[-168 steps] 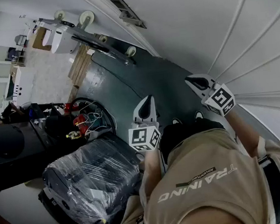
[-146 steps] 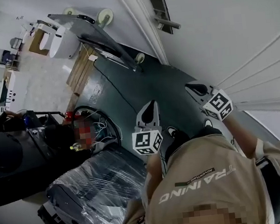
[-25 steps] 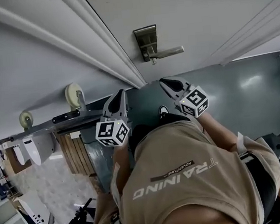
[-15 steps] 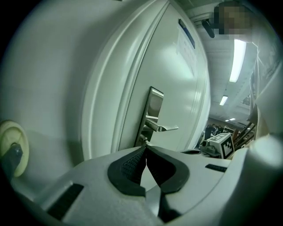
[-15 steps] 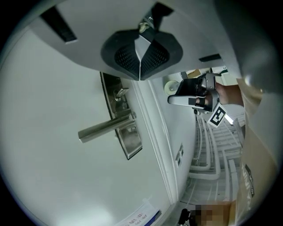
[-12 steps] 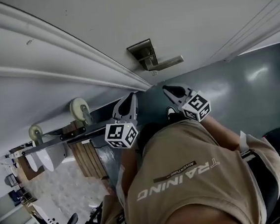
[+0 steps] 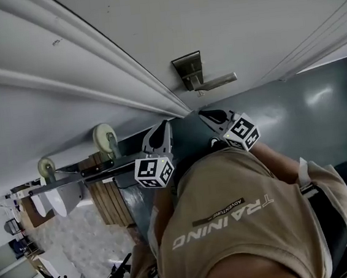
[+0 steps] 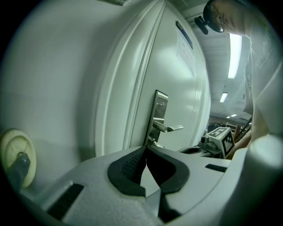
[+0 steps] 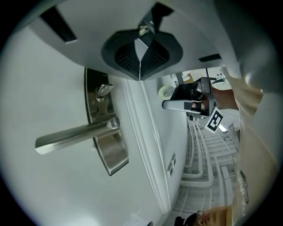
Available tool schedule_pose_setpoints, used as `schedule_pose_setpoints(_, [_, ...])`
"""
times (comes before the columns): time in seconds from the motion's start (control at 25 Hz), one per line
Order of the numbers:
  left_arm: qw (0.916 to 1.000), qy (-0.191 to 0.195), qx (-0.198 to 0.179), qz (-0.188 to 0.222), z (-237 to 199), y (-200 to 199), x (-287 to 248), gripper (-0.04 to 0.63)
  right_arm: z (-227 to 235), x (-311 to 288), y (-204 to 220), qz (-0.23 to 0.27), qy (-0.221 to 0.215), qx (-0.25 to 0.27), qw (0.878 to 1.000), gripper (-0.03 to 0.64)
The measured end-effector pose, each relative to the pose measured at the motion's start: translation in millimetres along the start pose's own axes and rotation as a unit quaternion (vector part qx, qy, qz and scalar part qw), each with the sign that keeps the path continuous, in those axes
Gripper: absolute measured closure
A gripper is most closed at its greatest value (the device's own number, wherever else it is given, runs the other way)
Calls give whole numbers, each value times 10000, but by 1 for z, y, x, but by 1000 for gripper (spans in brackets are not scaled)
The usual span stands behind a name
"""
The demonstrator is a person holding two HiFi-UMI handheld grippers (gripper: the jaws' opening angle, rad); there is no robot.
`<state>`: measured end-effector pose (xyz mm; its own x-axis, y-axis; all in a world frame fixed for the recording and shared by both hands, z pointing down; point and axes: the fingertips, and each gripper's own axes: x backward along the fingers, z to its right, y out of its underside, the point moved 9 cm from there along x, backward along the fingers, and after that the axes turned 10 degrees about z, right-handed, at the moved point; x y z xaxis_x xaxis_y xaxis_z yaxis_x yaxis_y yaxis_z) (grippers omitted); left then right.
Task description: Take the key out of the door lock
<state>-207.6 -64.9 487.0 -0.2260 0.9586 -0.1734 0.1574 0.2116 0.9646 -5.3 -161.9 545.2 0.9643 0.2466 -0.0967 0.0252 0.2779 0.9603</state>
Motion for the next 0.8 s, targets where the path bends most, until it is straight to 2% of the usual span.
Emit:
schedule_pose_setpoints(0.2, [9989, 462, 58, -87, -4, 1, 2, 586, -19, -2, -2, -17, 384, -44, 9993, 601])
schedule_pose_setpoints(0.36, [9937, 1111, -3, -146, 1, -2, 2, 586, -35, 4, 1, -45, 968, -69, 9953, 601])
schedule_pose_setpoints(0.48, [9883, 1514, -56, -166, -3, -8, 9, 586, -54, 6, -4, 143, 1457, -114, 9892, 601])
schedule_pose_setpoints(0.64, [9839, 1776, -121, -163, -10, -6, 11, 586, -68, 12, -8, 209, 1946, -76, 9806, 601])
schedule_pose_setpoints(0.8, [9772, 2108, -191, -154, -15, -3, 11, 586, -81, 16, -15, 318, 2193, 19, 9751, 601])
